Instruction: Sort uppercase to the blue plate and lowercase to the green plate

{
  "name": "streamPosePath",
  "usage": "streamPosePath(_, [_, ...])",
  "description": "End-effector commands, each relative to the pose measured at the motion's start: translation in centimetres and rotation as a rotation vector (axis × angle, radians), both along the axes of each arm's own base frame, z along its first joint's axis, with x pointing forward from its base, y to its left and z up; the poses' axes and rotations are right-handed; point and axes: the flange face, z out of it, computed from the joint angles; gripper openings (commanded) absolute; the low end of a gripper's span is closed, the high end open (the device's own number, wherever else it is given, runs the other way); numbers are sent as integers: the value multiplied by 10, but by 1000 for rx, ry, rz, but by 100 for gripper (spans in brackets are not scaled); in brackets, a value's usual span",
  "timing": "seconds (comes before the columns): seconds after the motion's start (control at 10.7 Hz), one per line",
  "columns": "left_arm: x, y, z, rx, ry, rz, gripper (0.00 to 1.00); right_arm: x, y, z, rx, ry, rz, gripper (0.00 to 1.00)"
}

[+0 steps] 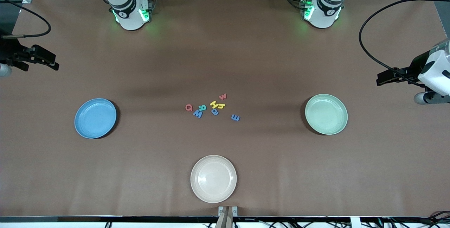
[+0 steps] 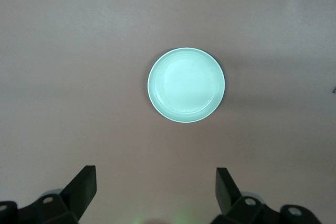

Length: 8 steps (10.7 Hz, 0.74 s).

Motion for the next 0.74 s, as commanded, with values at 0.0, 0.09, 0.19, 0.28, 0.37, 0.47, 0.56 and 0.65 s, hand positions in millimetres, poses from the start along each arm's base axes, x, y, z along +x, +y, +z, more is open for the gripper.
streamPosePath(0.0, [1,-11,1,-23,-13,1,100,-7,2,0,-13,-3,-12,100])
streamPosePath(0.09, [2,-15,0,-43,-11,-2,100,-6,1,-1,-13,-2,-13,100])
streamPosePath(0.19, [4,-21,-8,-46,3,-9,100,-6,1,-1,-13,-2,-13,100])
streamPosePath(0.28, [5,-28,-13,-51,8,-16,100,-6,1,-2,-13,0,-12,100])
streamPosePath(0.37, [8,-32,-17,-76,5,-14,100,-6,1,-3,-13,2,-13,100])
streamPosePath(0.47, [10,-44,-20,-93,0,-28,100,-6,1,-3,-13,3,-13,100])
streamPosePath(0.56, [12,-63,-25,-96,-8,-54,100,-6,1,-3,-13,3,-13,100])
streamPosePath(0.65, [15,-82,-33,-97,-12,-81,100,-6,1,-3,-13,3,-13,100])
